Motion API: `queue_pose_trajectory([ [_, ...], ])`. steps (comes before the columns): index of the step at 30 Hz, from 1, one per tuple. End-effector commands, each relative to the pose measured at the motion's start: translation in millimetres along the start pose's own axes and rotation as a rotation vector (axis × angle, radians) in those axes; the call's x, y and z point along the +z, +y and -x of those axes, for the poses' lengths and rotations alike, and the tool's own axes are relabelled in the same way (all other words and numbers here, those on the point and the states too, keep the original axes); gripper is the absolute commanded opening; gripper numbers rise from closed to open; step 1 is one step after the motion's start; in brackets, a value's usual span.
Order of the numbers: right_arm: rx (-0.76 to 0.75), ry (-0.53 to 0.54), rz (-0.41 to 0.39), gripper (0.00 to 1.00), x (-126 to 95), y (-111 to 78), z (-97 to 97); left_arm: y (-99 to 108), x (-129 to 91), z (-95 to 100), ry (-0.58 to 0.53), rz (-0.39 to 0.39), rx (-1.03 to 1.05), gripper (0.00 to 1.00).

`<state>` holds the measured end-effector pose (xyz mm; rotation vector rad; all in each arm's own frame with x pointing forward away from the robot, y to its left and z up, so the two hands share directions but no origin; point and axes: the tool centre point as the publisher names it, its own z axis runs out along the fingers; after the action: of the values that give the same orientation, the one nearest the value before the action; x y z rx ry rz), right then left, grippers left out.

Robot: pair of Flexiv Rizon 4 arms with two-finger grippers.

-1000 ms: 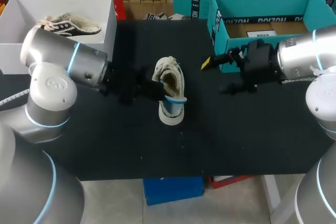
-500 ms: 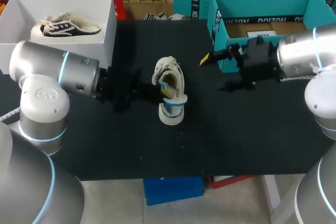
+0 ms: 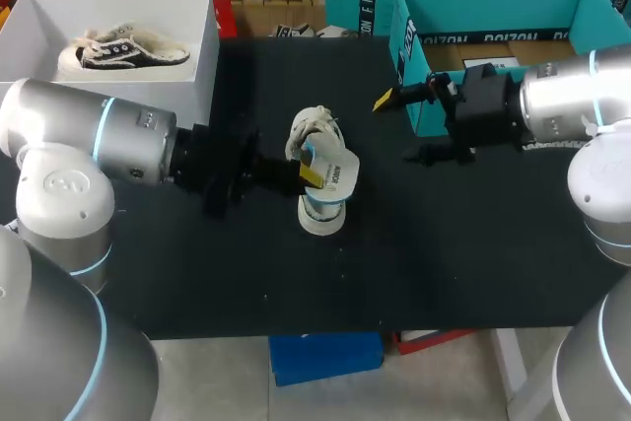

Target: Take the shoe out of the shoebox, open the shoe tongue, remove and reinsert the insole, then place the shoe into the shoebox

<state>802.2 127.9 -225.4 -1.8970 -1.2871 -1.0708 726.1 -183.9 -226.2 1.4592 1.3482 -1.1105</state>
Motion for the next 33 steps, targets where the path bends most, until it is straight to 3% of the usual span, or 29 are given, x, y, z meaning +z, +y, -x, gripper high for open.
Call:
queue_pose_trajectory([
  [1, 0.004, 0.024, 0.009, 1.00, 2.3, 0.4, 0.0, -7.0, -4.7, 2.0, -0.030, 0.009, 0.043, 0.00],
  [9, 0.008, 0.074, 0.017, 1.00, 4.4, 3.5, -3.4, -11.7, -3.3, 4.1, -0.117, 0.018, 0.120, 0.00],
  [17, -0.007, 0.102, 0.038, 1.00, 8.3, 3.8, -6.4, -14.7, -2.1, -7.0, -0.185, 0.035, 0.174, 0.00],
  [19, -0.005, 0.104, 0.036, 0.96, 9.6, 3.3, -6.4, -14.8, -1.6, -8.3, -0.185, 0.035, 0.177, 0.00],
  [20, -0.005, 0.106, 0.035, 1.00, 10.4, 3.0, -6.3, -14.7, -1.4, -8.8, -0.182, 0.035, 0.181, 0.00],
  [21, -0.005, 0.109, 0.032, 0.95, 11.3, 2.7, -6.0, -14.8, -1.2, -9.1, -0.182, 0.034, 0.187, 0.00],
  [22, -0.005, 0.110, 0.031, 0.71, 11.9, 2.4, -5.9, -14.9, -1.2, -9.1, -0.180, 0.033, 0.188, 0.00],
  [23, -0.004, 0.112, 0.030, 0.56, 12.9, 2.0, -5.6, -15.2, -1.1, -9.1, -0.182, 0.035, 0.206, 0.00],
  [24, -0.004, 0.114, 0.029, 0.55, 13.8, 1.7, -5.5, -15.8, -1.2, -9.0, -0.179, 0.035, 0.219, 0.00],
  [26, -0.004, 0.118, 0.026, 0.63, 15.6, 0.8, -5.8, -16.8, -1.0, -9.2, -0.180, 0.034, 0.234, 0.00],
  [29, -0.006, 0.124, 0.012, 0.84, 18.7, -1.1, -5.4, -16.7, 0.5, -10.8, -0.163, 0.034, 0.253, 0.00],
  [33, -0.004, 0.123, 0.005, 0.95, 21.2, -4.9, -3.5, -16.7, 2.3, -10.7, -0.163, 0.030, 0.252, 0.00],
])
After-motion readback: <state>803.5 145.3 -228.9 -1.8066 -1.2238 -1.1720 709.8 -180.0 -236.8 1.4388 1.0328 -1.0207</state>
